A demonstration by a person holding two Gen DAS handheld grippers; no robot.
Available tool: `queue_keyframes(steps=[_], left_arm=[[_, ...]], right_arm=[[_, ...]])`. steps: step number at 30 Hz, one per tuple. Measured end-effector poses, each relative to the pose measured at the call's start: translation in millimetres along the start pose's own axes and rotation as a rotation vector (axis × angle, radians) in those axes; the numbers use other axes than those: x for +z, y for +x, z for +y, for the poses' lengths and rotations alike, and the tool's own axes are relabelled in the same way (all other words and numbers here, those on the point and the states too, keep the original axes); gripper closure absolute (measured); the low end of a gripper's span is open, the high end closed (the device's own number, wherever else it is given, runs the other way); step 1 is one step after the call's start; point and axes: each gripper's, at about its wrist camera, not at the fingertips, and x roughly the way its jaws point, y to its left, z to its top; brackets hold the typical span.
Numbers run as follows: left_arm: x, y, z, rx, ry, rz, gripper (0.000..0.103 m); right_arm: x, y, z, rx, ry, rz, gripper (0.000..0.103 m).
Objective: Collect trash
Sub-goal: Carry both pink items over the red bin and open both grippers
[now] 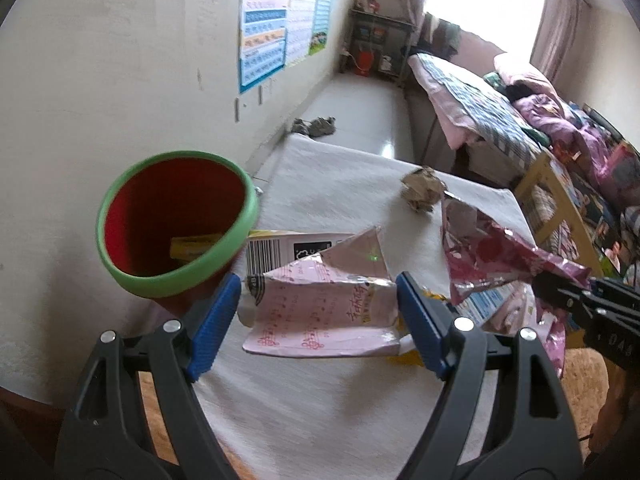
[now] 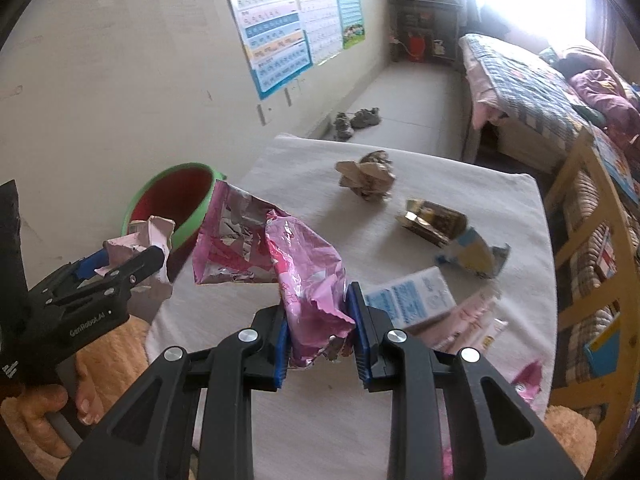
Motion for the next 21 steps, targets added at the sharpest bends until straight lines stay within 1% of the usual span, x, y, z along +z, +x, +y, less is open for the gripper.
queue_keyframes(steps=[6,12,16,21], left_arm=[[7,-6,27,0.060,-0.053,-0.032,0.026],[17,-10,68,0.138,-0.123,-0.070,0.026],[29,-11,101,0.196,-0.174,-0.098,0.026],[41,-5,138,0.245,-0.223,-0.111,0.026]], right_arm=[[16,11,21,0.040,-0.026,-0.006,0.078],[41,28,47,0.090,-0.051,-0.001,0.077],[59,42,71,0.124,-0.076,-0.001,0.077],[81,66,108,0.156,-0.117,0.006,0.077]])
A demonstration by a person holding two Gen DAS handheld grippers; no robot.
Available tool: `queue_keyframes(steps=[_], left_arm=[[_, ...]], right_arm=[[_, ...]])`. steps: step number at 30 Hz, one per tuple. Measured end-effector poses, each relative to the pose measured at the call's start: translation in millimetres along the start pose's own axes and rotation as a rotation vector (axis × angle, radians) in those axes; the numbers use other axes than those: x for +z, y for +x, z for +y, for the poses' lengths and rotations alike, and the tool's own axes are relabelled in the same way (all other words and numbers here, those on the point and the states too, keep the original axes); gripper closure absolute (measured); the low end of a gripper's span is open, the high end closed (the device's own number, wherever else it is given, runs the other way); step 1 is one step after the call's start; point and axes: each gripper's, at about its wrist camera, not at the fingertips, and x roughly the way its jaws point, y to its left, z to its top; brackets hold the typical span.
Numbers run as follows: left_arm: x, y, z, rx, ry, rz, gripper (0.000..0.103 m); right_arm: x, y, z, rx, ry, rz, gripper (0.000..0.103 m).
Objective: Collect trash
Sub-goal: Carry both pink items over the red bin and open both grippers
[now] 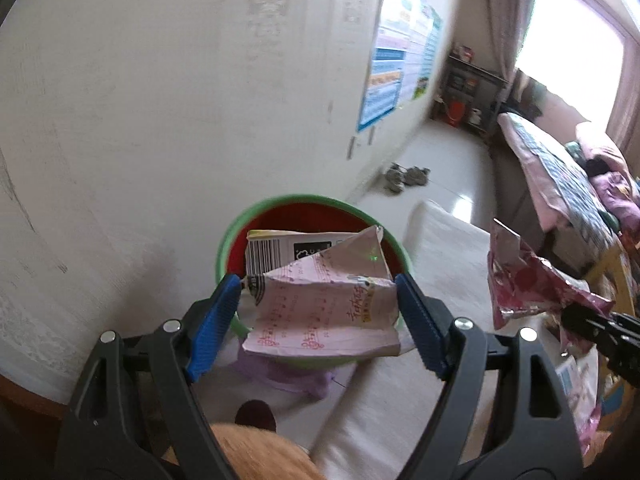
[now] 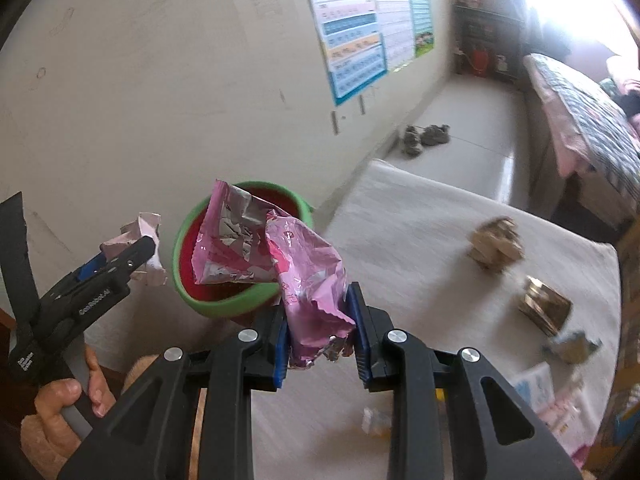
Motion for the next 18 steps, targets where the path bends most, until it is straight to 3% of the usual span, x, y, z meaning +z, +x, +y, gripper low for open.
queue_keyframes(steps=[11,18], left_arm=[[12,51,29,0.008,-0.059,0.074,0.026],[7,70,32,-0.007,-0.069,0.110,0.026]], right_arm=[[37,84,33,0.016,0.018,0.088,0.077],[40,108,41,0.011,0.032,0.107,0.076]])
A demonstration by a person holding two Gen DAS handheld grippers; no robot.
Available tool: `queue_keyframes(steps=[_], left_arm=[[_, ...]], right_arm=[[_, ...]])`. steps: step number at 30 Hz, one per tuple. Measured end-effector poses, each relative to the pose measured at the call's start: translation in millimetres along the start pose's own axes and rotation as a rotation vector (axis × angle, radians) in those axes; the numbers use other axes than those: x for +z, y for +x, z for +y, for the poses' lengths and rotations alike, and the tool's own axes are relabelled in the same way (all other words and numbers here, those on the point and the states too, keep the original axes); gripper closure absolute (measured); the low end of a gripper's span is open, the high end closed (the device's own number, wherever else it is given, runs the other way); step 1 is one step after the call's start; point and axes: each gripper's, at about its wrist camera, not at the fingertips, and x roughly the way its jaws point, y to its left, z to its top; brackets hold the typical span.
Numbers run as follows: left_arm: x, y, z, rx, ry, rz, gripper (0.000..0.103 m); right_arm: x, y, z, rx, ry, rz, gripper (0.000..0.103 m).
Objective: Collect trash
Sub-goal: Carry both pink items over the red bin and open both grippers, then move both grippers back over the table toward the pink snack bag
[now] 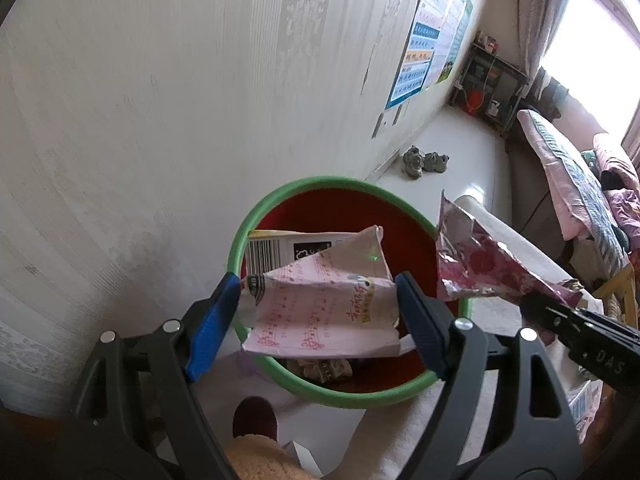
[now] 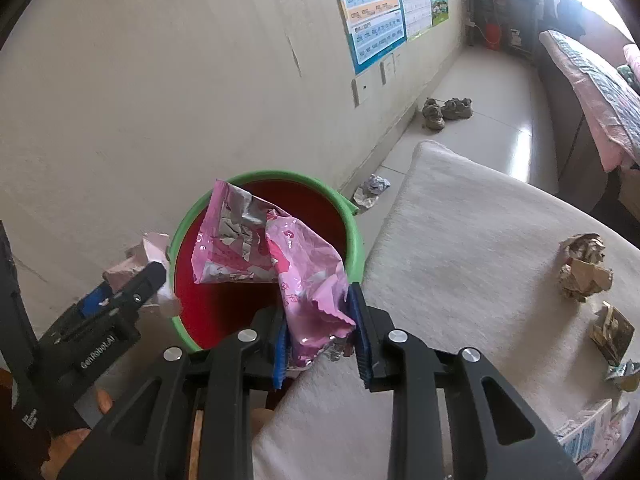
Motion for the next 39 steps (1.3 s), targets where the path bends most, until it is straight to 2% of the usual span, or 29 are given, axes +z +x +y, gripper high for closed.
queue_keyframes(steps=[4,10,12,15,20,25,28,33,39], left_arm=[[-1,10,1,-0.008,-0.003,0.021,0.025],[-4,15,3,-0.001,-0.005,0.034,0.021],[-4,13,3,0.002,-0.009,0.030,0.015],[-3,13,4,0.003,-0.012,0.031,0.013],[-1,8,1,0.013,-0.004,0.033,0.011],[-5,-9,3,0.002,-0.010,0.036,0.011],[-12,-22,2,-0.008,0.002,0.035,0.011],[-31,-42,-16,-0.039,0.025,0.056,0.011],[-47,-61,-49,-0.080,0.062,0.066,0.011]], right_arm=[[3,7,5,0.012,0.001,-0.004,0.073],[6,12,9,0.035,-0.004,-0.005,0.060],[6,13,10,0.042,0.000,-0.006,0.054],[6,10,7,0.053,0.012,-0.011,0.051],[8,4,5,0.101,0.012,-0.003,0.033],[2,-16,3,0.107,0.003,-0.020,0.033],[-15,-44,-5,0.104,-0.008,-0.050,0.033],[-65,-97,-38,0.068,0.020,-0.061,0.033],[-122,-150,-89,-0.101,0.056,-0.098,0.033]])
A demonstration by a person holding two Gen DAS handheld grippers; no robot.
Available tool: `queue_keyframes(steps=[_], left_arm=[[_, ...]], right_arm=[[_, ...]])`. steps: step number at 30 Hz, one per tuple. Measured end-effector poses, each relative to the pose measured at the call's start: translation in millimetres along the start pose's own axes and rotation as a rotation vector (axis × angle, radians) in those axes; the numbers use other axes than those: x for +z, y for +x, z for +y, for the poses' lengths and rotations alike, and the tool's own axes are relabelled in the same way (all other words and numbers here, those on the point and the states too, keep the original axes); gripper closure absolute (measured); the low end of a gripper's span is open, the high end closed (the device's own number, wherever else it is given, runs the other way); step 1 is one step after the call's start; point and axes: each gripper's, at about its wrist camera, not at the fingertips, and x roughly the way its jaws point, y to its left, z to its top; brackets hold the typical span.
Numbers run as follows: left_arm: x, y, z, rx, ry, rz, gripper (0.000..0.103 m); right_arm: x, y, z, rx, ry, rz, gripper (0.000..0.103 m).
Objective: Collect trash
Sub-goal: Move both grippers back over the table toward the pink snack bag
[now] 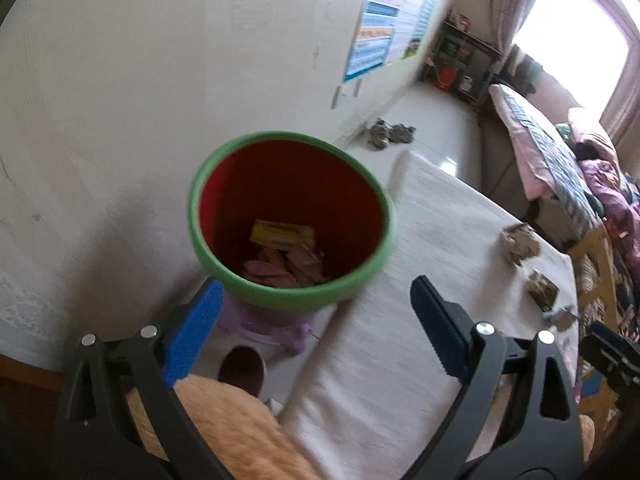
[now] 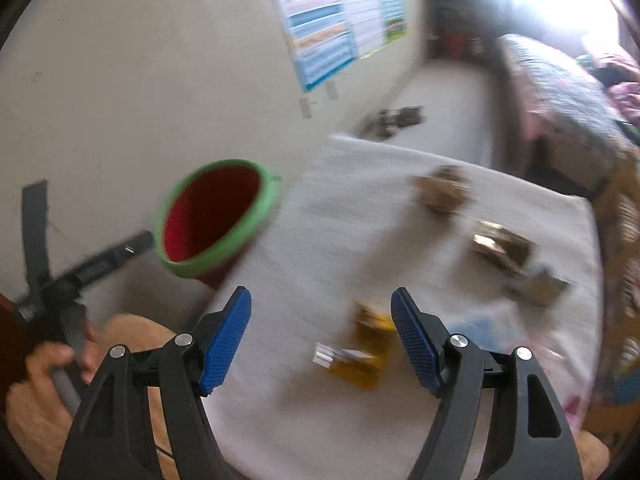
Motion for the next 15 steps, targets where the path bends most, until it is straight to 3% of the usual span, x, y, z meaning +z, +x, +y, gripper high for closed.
queue_keyframes(steps=[4,9,15], left_arm=[[-7,-6,-31,-0.030,0.058,0.001,0.011],[-19,-10,-70,-0.077,0.144,0.001,0.011],[-42,-7,-112,-0.150,0.250,0.051,0.011]], right_arm=[[-33,-14,-52,-0.132,0.094,0.020,0.033],[-76,-19,-125,-0.226,0.302,0.084,0.033],[-107,-23,-182,-0.313,0.505,0.158,0.033]])
